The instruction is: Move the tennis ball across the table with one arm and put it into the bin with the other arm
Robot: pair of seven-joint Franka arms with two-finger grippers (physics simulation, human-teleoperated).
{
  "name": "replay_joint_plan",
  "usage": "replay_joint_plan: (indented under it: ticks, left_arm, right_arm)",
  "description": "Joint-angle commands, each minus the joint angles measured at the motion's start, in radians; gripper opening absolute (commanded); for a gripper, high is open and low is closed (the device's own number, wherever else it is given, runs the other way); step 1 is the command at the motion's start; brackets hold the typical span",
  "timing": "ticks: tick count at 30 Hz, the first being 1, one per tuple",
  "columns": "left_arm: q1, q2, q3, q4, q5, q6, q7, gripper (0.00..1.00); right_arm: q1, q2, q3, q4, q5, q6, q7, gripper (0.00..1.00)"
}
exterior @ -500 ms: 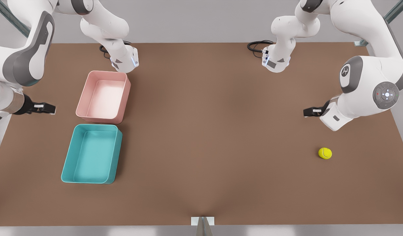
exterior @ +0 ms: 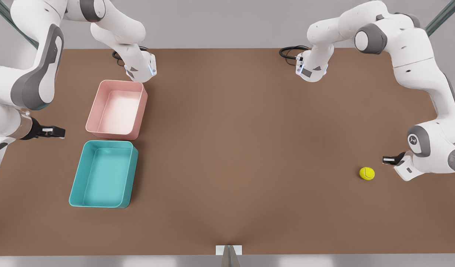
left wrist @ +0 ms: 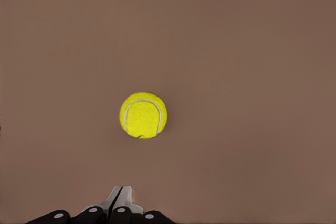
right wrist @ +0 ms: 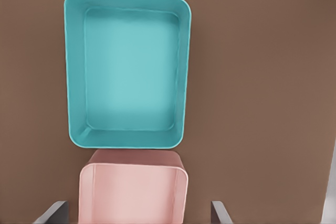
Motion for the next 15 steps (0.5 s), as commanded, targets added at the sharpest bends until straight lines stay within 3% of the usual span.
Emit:
replay_joint_plan:
  ticks: [1,2,4,9,15]
  left_arm:
    - [0.036,0.041,-0.004,0.001,-0.019,0.214,1.651,0.21]
    - [0.046,0.061,-0.005,0.001,-0.037,0.244,1.869,0.21]
    - [0.070,0.093,-0.014,0.001,-0.031,0.287,1.949,0.21]
    - [0.072,0.104,-0.019,-0.085,0.105,0.442,1.940,0.21]
    - [0.066,0.104,-0.019,-0.108,0.182,0.444,1.691,0.21]
  right_arm:
    - [-0.002,-0.001,0.000,-0.005,0.015,0.011,-0.005,1.00]
    - [-0.002,-0.001,-0.002,-0.004,0.015,0.012,-0.005,1.00]
    - [-0.013,-0.001,-0.002,-0.007,0.015,0.014,-0.006,1.00]
    - [-0.014,0.004,-0.002,-0.010,0.015,0.014,-0.008,1.00]
    - [-0.014,0.009,-0.002,-0.010,0.015,0.014,-0.008,1.00]
